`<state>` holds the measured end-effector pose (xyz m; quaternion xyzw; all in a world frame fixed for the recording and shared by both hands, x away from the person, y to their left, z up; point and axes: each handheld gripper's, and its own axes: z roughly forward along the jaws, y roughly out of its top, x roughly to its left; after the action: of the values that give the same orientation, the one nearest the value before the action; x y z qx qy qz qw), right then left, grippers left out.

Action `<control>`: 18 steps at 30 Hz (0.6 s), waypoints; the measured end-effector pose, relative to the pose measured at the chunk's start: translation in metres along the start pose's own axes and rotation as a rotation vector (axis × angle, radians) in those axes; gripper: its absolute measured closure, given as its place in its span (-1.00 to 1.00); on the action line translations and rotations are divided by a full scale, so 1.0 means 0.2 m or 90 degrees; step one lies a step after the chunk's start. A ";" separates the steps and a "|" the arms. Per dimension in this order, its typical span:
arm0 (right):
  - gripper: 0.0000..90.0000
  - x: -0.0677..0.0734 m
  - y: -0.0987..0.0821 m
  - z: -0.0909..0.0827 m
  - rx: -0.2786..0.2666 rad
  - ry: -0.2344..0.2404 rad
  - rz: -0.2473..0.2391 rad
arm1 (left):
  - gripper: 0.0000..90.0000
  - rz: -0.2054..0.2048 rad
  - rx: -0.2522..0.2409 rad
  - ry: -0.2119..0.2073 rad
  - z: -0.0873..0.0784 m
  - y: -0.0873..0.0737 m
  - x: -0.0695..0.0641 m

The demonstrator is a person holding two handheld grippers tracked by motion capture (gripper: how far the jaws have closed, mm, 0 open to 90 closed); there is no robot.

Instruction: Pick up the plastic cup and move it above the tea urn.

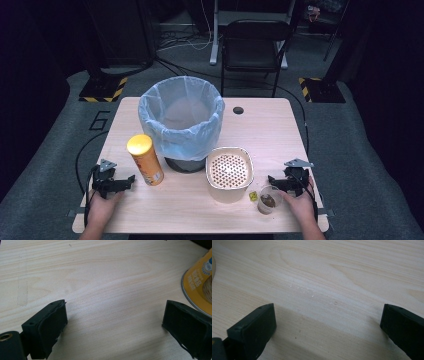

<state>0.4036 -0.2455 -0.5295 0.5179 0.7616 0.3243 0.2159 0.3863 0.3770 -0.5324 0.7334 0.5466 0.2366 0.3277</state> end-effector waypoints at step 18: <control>-1.00 0.00 0.00 0.00 0.001 0.000 -0.002 | -0.88 -0.002 0.003 0.000 -0.01 0.00 -0.01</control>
<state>0.4039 -0.2453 -0.5294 0.5168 0.7629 0.3230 0.2160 0.3846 0.3763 -0.5322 0.7333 0.5481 0.2353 0.3262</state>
